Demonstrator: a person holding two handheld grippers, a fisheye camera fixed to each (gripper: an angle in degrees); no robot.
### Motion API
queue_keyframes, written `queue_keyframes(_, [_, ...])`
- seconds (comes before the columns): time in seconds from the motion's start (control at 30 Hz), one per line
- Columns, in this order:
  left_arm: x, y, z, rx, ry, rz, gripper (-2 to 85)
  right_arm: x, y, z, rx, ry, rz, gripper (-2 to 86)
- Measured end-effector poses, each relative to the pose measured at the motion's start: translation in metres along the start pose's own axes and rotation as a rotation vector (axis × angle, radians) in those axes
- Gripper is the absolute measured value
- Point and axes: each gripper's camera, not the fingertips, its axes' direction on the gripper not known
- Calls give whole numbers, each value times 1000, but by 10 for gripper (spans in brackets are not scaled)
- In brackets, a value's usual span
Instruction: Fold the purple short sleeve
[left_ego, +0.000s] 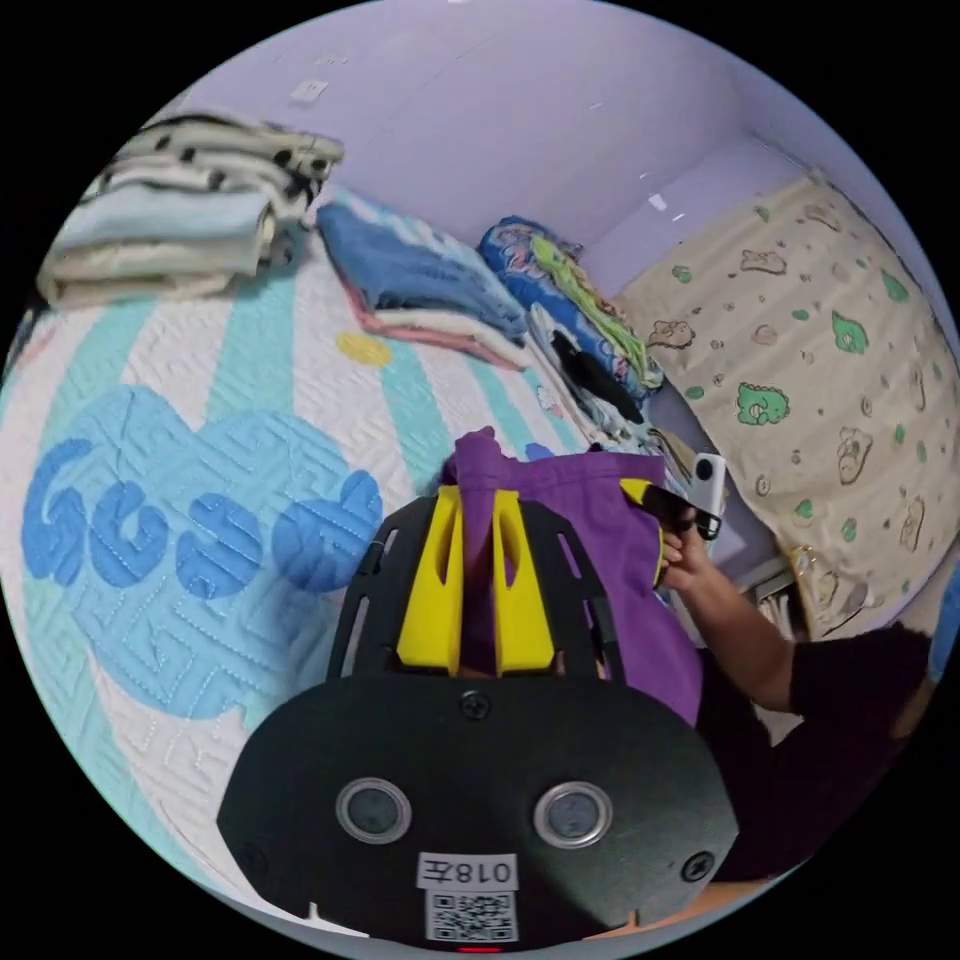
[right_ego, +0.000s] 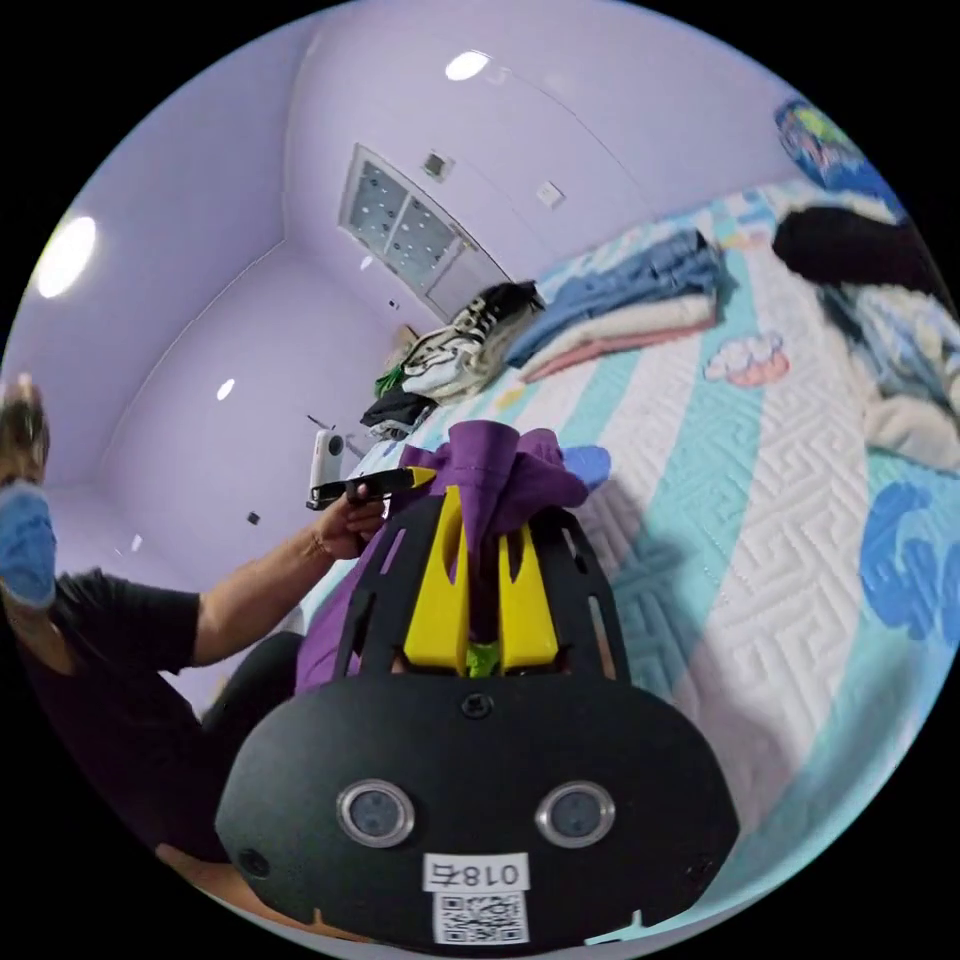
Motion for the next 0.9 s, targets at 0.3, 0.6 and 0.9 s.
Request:
queue_keyframes(0.3, [116,121,-122,409,-193,316,43,-180,49,-77,143,177,-300,19])
queue_keyframes(0.6, [267,188,-238,581,-296,604,46,-351,68,-199,371,217,-502,14])
queue_keyframes(0.9, [292,241,-295,633,-315,584,47,-467,26,-239,357,223,-577,13])
